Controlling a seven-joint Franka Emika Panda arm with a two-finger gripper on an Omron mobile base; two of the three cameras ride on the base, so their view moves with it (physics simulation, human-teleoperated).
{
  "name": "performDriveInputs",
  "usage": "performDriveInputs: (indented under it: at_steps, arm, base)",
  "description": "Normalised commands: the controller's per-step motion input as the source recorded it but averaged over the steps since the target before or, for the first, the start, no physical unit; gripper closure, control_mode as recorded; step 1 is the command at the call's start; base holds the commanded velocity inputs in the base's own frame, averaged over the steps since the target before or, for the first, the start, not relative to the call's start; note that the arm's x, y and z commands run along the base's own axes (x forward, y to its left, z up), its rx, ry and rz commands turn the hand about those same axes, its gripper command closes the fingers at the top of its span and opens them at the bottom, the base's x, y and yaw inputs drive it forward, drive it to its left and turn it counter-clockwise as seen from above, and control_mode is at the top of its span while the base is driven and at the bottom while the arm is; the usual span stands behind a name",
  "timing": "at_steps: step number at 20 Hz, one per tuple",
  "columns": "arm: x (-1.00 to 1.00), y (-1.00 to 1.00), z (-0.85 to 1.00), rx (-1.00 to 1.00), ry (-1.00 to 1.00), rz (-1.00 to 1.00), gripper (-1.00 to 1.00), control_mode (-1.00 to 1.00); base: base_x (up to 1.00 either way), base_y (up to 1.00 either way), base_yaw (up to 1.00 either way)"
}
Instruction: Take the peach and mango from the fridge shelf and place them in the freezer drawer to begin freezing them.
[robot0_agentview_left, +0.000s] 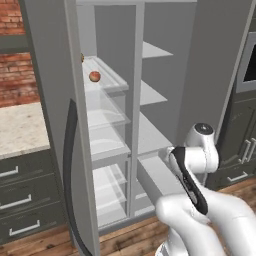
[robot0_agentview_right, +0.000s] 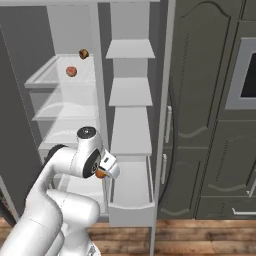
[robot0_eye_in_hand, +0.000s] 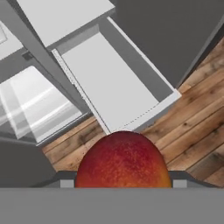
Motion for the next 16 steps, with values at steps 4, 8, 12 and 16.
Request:
performDriveInputs:
  at_steps: [4, 8, 12, 16]
  arm:
    - [0.61, -0.19, -0.76, 0.0, 0.21, 0.0, 1.0, -1.0]
    - [0.42, -0.07, -0.8, 0.0, 0.1, 0.0, 1.0, -1.0]
    - [0.4, 0.0, -0.96, 0.0, 0.01, 0.0, 1.0, -1.0]
    - [0.08, 0.0, -0.83, 0.0, 0.0, 0.0, 1.0, -1.0]
  base:
    - [0.0, 0.0, 0.0]
    - [0.0, 0.0, 0.0]
    - [0.0, 0.0, 0.0]
    - [0.0, 0.0, 0.0]
